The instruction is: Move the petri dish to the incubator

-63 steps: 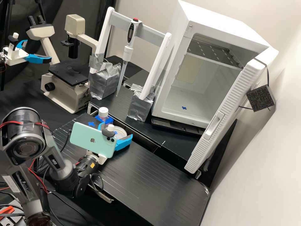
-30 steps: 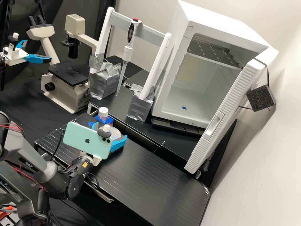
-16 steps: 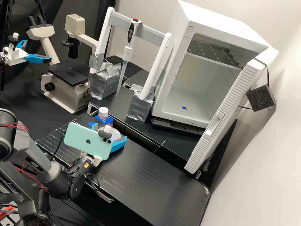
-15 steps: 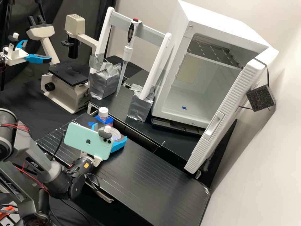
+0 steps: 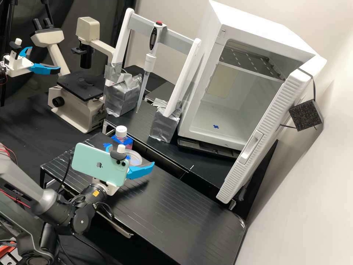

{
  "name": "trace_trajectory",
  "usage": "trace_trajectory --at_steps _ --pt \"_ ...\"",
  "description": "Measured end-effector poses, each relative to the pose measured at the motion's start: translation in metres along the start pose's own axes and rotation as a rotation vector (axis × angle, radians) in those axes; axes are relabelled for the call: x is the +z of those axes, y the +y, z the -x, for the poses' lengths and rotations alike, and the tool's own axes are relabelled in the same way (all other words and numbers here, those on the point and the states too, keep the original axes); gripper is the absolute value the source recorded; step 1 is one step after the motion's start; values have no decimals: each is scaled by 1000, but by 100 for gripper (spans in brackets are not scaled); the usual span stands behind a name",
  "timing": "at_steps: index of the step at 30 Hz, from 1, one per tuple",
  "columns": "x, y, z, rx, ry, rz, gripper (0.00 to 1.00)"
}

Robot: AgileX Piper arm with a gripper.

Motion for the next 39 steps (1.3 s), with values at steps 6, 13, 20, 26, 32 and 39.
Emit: trace_trajectory --at_steps 6,13,20,26,32,39 --pt "2 -6 0 -66 2 11 100" --pt "9 -8 -1 -88 -18 -54 100" --pt "16 -14 -6 -129 -12 -118 100" --pt "18 -14 -13 -101 22 -137 100" --pt "18 -14 -15 -90 37 -122 100" --pt "15 -14 -16 -87 39 -60 100"
